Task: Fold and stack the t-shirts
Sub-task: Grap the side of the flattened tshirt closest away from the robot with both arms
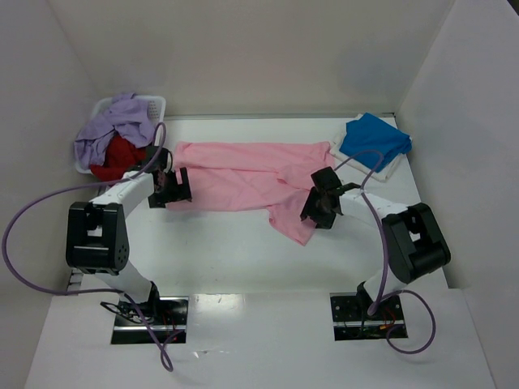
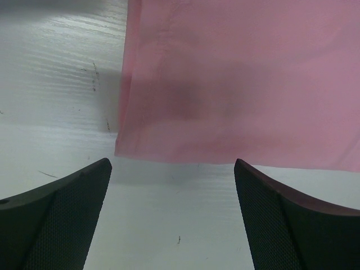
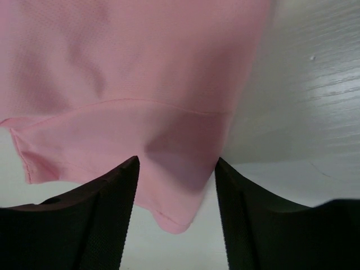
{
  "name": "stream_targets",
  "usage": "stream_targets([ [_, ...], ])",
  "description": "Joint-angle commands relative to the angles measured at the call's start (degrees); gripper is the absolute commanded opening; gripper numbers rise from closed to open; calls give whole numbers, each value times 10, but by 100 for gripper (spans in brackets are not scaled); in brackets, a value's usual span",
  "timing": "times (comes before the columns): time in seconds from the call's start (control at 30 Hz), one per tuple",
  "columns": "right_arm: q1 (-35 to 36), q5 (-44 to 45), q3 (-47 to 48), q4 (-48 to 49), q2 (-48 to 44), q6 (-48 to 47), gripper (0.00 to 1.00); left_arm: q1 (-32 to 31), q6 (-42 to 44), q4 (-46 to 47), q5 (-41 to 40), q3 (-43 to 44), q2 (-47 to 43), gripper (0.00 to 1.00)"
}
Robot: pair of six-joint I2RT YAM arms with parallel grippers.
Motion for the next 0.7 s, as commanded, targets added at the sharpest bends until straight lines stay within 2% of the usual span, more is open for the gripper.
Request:
stream_targets([
  [0.0,7,7,6,20,22,6,57,4,15,-7,-7,9,9,97],
  [0.07,7,15,6,15,22,6,49,4,15,-7,-13,9,9,97],
  [0.1,7,24,11,15,22,6,37,4,15,-7,-13,9,9,97],
  [0.17,7,35,11,1,22,6,27,4,15,-7,-18,9,9,96],
  [0.2,7,46,11,1,15,6,18,4,15,-7,-18,9,9,96],
  [0.27,7,51,11,-12,9,6,11,4,15,-7,-18,9,9,96],
  [0.33,7,64,17,-24,9,6,7,4,15,-7,-18,9,15,95],
  [0.47,7,85,17,-37,-7,6,7,4,15,-2,-25,9,20,93],
  [0.67,-27,85,0,-50,-36,-5,7,4,21,-2,-12,9,38,85],
])
